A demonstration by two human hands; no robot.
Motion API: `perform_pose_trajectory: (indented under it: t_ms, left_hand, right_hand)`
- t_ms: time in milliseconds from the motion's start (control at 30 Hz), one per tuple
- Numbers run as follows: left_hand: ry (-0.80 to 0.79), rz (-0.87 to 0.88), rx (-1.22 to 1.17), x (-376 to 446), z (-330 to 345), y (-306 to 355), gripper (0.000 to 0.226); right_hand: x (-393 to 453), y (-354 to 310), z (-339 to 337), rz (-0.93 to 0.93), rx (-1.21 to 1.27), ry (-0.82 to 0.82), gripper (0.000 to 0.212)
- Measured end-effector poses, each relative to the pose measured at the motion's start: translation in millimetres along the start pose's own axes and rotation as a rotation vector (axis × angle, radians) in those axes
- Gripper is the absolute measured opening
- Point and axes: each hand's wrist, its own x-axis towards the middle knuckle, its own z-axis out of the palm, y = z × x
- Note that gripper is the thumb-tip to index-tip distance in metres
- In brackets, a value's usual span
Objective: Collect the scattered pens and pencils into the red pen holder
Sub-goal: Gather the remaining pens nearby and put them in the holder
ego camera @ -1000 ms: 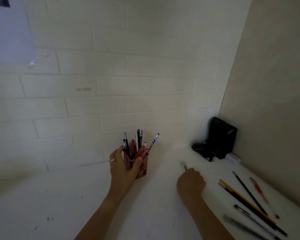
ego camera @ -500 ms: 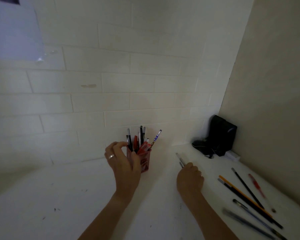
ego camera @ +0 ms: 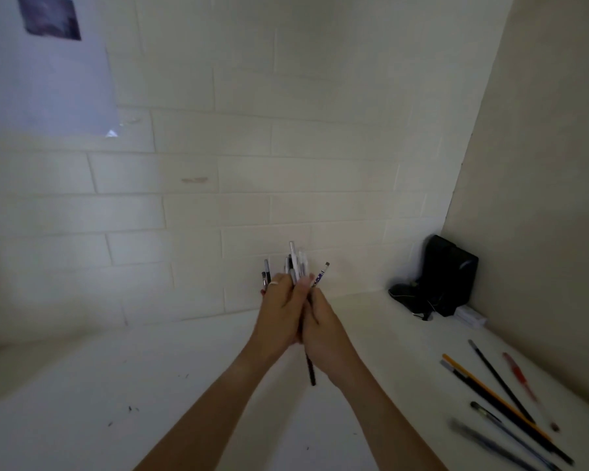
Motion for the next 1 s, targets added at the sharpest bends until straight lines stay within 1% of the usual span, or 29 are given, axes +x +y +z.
perform_pose_trajectory:
  t_ms: [33, 100, 200, 267, 333, 367, 433, 533, 633, 733, 800, 833, 900, 967, 1000]
  left_hand:
    - [-0.007, -0.056, -0.029, 2.4, -0.2, 3.7, 0.039]
    - [-0.002, -0.107, -0.086, 10.5, -2.3, 8.4, 0.028]
    - [0.045, -0.092, -0.160, 26.2, -10.7, 18.6, 0.028]
    - [0.092, -0.073, -0.209, 40.3, -18.1, 27.8, 0.028]
    - [0.160, -0.016, -0.175, 56.7, -27.5, 34.7, 0.027]
    - [0.191, 0.017, -0.137, 64.6, -31.5, 35.9, 0.027]
    - [0.232, 0.068, -0.047, 77.2, -36.7, 30.9, 0.027]
    - [0.250, 0.106, 0.086, 82.1, -36.4, 18.8, 0.025]
    - [0.229, 0.119, 0.214, 78.5, -34.0, 2.3, 0.024]
    - [0.200, 0.093, 0.368, 74.6, -30.8, -22.8, 0.024]
    - [0.217, 0.118, 0.434, 72.0, -29.6, -37.2, 0.024]
    - [0.227, 0.132, 0.448, 70.8, -29.1, -44.1, 0.028]
    - [0.257, 0.150, 0.480, 68.8, -28.5, -57.6, 0.036]
    - [0.286, 0.146, 0.562, 66.5, -27.2, -71.8, 0.030]
    - [0.275, 0.124, 0.595, 65.3, -25.3, -79.4, 0.027]
  right_hand:
    - [0.0, -3.5, 1.6, 0.014, 0.058, -0.023, 0.028]
    - [3.8, -4.2, 1.0, 0.020, 0.049, -0.022, 0.028]
    - [9.2, 3.1, -3.2, 0.015, -0.112, 0.038, 0.021]
    - [10.7, 11.7, -5.6, -0.035, -0.158, 0.158, 0.013]
    - [11.7, 21.5, -8.1, -0.057, -0.150, 0.331, 0.009]
    - [11.8, 26.4, -8.7, -0.050, -0.155, 0.404, 0.013]
    - [13.0, 38.9, -7.0, -0.019, -0.166, 0.461, 0.023]
    - [14.6, 55.4, 0.7, 0.042, -0.160, 0.418, 0.031]
    - [16.3, 66.7, 7.5, 0.077, -0.164, 0.382, 0.042]
    - [19.6, 75.4, 13.2, 0.134, -0.174, 0.302, 0.063]
    - [21.8, 78.1, 17.2, 0.174, -0.175, 0.242, 0.080]
    - [22.8, 79.7, 19.7, 0.182, -0.172, 0.221, 0.087]
    - [23.4, 78.8, 25.6, 0.182, -0.150, 0.212, 0.099]
    - [27.6, 81.8, 31.8, 0.161, -0.115, 0.234, 0.104]
    - [30.6, 85.4, 34.8, 0.154, -0.113, 0.242, 0.103]
